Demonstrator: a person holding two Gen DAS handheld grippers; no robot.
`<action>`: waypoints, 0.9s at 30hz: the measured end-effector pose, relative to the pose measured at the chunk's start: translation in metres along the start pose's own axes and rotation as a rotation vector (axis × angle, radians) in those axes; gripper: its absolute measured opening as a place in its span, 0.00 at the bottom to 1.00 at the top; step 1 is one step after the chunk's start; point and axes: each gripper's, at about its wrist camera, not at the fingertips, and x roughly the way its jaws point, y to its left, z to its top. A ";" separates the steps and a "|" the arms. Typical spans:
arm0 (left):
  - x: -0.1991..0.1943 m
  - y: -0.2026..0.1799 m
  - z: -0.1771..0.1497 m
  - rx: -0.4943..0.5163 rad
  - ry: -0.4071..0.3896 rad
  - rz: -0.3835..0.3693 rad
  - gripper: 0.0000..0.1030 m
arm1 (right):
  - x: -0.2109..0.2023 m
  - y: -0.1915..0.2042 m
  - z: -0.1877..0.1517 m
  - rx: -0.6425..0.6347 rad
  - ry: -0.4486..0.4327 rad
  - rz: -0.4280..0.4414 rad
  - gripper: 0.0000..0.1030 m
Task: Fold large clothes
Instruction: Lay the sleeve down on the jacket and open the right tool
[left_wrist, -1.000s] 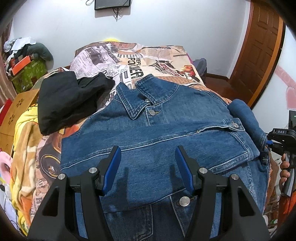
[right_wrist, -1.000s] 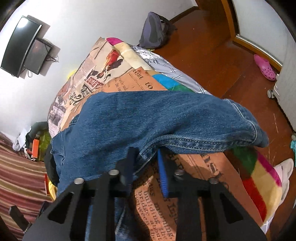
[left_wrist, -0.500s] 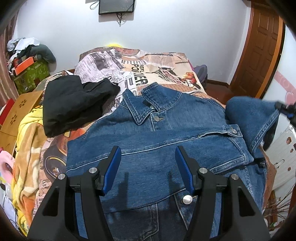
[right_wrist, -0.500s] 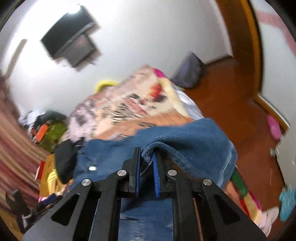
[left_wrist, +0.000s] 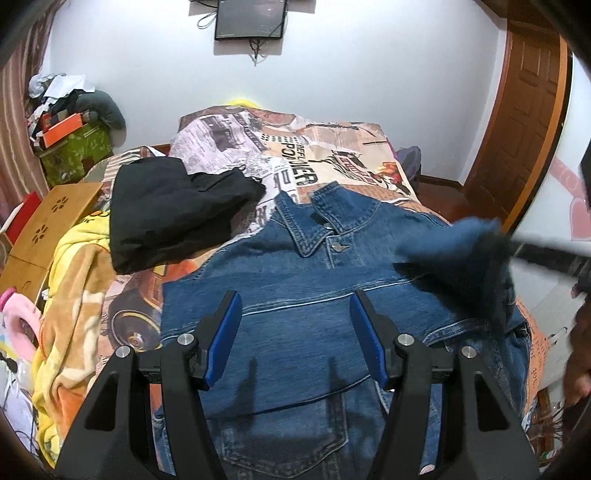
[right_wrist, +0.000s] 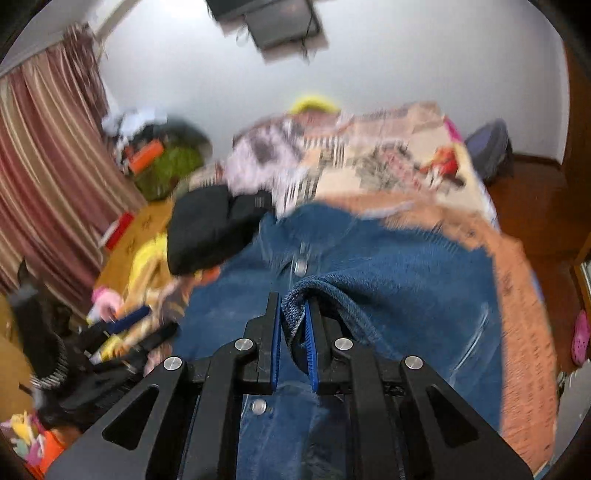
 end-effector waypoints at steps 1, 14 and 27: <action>-0.002 0.004 -0.001 -0.008 -0.003 0.000 0.58 | 0.006 0.002 -0.004 -0.003 0.024 -0.001 0.10; -0.008 0.010 -0.003 -0.009 -0.012 0.009 0.58 | 0.006 0.018 -0.016 -0.092 0.134 -0.037 0.18; -0.007 -0.052 0.015 0.131 -0.031 -0.040 0.58 | -0.068 -0.039 -0.009 -0.023 -0.099 -0.252 0.66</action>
